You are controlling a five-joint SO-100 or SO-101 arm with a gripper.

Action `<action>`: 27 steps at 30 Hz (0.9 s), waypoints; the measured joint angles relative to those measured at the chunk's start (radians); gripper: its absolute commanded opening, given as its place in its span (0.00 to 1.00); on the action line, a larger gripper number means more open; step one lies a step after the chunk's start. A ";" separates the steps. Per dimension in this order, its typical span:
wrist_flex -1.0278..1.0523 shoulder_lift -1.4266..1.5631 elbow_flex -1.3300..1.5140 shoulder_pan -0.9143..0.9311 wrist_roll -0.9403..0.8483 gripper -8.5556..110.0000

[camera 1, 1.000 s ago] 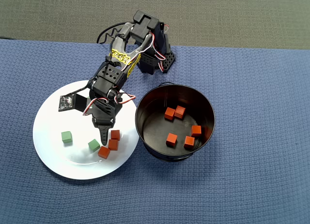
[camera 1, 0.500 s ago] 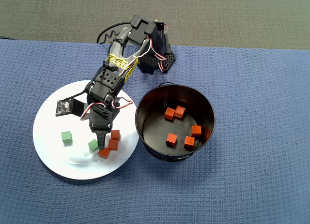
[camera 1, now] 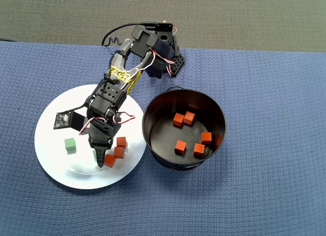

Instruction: Pick up the red cubes from the white plate and place them in the black recipient

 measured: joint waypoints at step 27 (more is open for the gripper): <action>0.005 -0.083 -0.071 -0.066 0.100 0.30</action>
